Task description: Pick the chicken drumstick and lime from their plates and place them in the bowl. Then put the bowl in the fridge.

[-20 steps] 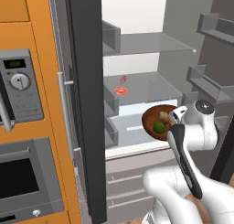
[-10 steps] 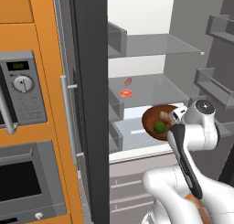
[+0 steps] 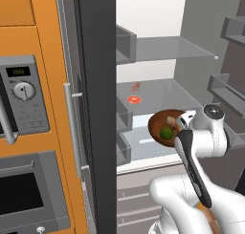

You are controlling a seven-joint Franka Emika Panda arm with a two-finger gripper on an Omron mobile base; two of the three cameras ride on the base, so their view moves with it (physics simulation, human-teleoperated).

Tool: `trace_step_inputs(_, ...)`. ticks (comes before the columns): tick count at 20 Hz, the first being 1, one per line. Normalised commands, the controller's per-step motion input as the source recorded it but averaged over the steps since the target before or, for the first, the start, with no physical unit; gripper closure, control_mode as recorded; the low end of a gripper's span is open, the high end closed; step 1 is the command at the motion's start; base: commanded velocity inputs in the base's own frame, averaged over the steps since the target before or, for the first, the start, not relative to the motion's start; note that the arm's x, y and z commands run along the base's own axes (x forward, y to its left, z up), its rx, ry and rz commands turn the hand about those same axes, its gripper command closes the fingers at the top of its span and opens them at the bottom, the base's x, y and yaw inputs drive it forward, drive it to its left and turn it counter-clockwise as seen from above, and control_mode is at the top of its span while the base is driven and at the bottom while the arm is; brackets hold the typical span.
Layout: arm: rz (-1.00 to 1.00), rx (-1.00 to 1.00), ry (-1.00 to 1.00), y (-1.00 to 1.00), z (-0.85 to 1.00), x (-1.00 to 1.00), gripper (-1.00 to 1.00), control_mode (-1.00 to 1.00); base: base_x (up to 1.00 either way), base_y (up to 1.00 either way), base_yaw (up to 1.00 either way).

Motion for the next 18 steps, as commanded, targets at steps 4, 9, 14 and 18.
trace_step_inputs(4,0.0,0.0,0.0,0.0,0.0,0.0,1.0,1.0,0.0,0.0,0.0)
trace_step_inputs(9,0.0,0.0,0.0,0.0,0.0,0.0,1.0,1.0,0.0,0.0,0.0)
trace_step_inputs(14,0.0,0.0,0.0,0.0,0.0,0.0,1.0,-1.0,0.0,0.0,0.0)
trace_step_inputs(18,0.0,0.0,0.0,0.0,0.0,0.0,1.0,-1.0,0.0,0.0,0.0)
